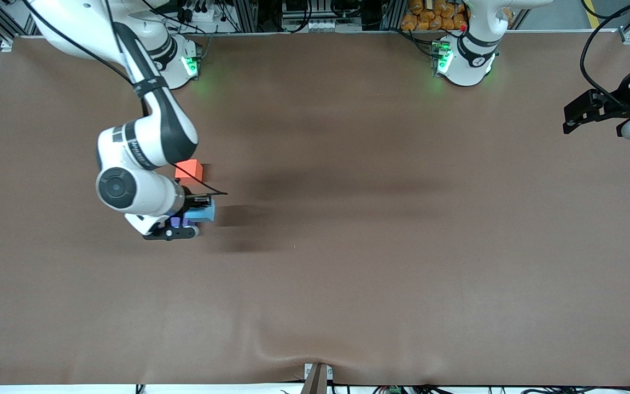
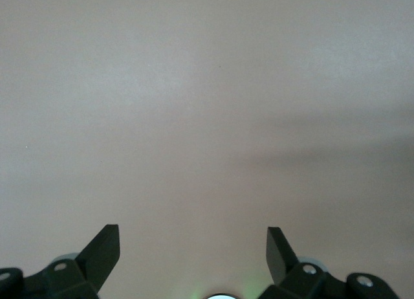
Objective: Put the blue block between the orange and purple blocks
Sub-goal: 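Carry the light-blue cube with the right gripper toward the purple cube, then lower the cube between the orange and purple cubes and open the right gripper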
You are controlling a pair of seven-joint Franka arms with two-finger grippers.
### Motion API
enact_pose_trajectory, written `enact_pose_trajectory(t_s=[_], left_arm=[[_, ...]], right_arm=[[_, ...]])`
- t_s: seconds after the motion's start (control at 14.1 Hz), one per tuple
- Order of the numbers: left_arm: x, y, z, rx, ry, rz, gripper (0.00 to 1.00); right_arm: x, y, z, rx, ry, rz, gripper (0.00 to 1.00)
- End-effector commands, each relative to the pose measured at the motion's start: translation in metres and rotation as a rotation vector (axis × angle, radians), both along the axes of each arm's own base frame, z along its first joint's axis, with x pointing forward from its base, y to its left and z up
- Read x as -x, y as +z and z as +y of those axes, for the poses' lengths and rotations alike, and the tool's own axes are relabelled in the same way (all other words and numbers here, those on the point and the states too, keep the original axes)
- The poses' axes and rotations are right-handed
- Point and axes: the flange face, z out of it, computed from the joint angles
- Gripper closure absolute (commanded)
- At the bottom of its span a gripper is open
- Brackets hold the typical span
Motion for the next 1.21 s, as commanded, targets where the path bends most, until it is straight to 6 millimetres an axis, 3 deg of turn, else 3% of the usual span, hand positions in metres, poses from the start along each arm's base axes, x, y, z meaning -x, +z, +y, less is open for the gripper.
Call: enact_pose_trajectory(t_s=[0.0, 0.36, 0.71, 0.78, 1.0, 1.14], left_arm=[[0.003, 0.004, -0.001, 0.016, 0.014, 0.003, 0.0], [0.003, 0.003, 0.0, 0.016, 0.016, 0.007, 0.0], [0.003, 0.002, 0.001, 0.017, 0.017, 0.008, 0.0], [0.003, 0.002, 0.001, 0.017, 0.017, 0.008, 0.0], [0.003, 0.002, 0.001, 0.016, 0.017, 0.008, 0.0], [0.003, 0.002, 0.001, 0.017, 0.017, 0.01, 0.0]], right_arm=[[0.016, -0.005, -0.031, -0.014, 0.007, 0.01, 1.0], [0.031, -0.036, -0.071, -0.024, 0.005, 0.027, 1.0], [0.048, -0.062, -0.078, -0.03, 0.027, -0.008, 1.0], [0.049, -0.061, -0.078, -0.03, 0.029, -0.005, 1.0], [0.048, -0.031, -0.076, -0.036, 0.033, -0.006, 1.0], [0.048, -0.028, -0.075, -0.037, 0.032, -0.013, 1.0]])
